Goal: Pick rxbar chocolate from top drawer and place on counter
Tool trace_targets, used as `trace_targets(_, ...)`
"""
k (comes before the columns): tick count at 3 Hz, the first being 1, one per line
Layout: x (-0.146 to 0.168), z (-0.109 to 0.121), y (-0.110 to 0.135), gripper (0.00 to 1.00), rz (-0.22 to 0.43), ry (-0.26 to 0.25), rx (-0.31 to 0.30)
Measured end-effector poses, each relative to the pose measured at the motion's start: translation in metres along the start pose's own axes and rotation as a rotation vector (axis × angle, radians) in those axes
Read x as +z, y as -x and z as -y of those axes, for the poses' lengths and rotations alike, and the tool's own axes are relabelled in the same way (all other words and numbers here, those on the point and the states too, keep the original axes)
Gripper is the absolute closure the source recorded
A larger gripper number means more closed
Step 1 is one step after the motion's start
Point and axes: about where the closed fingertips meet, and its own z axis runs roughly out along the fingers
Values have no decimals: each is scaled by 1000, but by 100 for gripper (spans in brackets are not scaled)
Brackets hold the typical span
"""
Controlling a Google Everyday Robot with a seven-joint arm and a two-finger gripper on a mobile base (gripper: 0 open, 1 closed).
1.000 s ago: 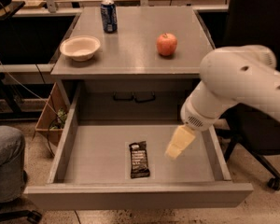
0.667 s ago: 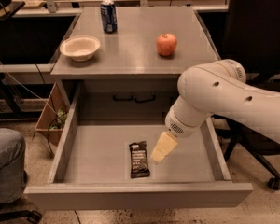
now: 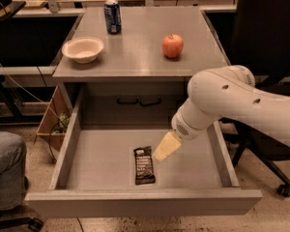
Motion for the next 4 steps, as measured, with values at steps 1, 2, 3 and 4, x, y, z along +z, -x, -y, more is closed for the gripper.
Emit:
trace_targets(1,33,15,15,0,51,33,166)
trace_targets(2,68,18,31,0,63,37,284)
trace_targets(3,68,16,33,0,65,41,344)
trace_targets(4,70,11,33,0,51,26,317)
